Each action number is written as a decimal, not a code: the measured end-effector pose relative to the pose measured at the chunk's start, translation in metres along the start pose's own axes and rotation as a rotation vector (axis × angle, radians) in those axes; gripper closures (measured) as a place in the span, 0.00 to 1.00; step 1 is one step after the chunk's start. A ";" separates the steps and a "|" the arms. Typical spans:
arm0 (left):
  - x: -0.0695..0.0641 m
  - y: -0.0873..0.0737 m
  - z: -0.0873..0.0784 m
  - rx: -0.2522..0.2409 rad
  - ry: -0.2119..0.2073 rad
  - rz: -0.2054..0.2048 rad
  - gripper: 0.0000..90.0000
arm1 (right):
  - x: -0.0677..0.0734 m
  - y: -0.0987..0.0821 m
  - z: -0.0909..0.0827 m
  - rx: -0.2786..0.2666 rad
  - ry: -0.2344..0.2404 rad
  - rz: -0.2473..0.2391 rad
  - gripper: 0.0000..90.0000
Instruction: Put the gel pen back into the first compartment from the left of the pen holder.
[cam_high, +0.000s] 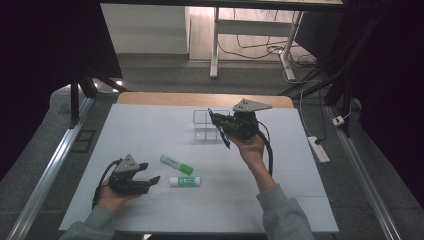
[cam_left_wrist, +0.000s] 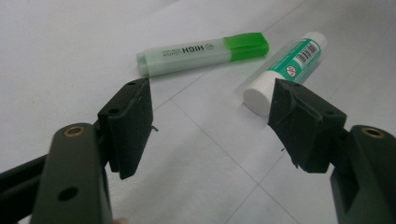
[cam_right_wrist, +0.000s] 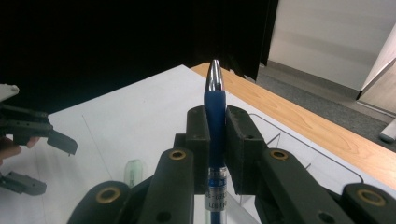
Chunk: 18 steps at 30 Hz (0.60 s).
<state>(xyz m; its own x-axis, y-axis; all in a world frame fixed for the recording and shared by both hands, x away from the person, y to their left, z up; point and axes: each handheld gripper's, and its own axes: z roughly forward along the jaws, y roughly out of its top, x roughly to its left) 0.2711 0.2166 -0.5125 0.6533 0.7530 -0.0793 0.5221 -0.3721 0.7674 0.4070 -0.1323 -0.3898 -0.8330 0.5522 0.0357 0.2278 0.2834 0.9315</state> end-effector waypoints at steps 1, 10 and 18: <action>0.000 0.000 0.000 0.000 0.000 0.000 0.34 | 0.000 0.001 0.001 0.001 -0.001 0.000 0.89; 0.000 0.000 0.000 0.001 -0.002 0.001 0.34 | 0.000 0.007 0.009 -0.006 0.010 0.005 0.89; 0.000 0.000 0.001 0.001 -0.004 0.001 0.34 | 0.001 0.012 0.019 -0.010 0.019 0.011 0.89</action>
<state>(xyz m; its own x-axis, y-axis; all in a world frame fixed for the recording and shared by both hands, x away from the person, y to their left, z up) 0.2715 0.2163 -0.5129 0.6560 0.7504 -0.0811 0.5221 -0.3736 0.7667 0.4183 -0.1136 -0.3855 -0.8396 0.5407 0.0529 0.2323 0.2692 0.9347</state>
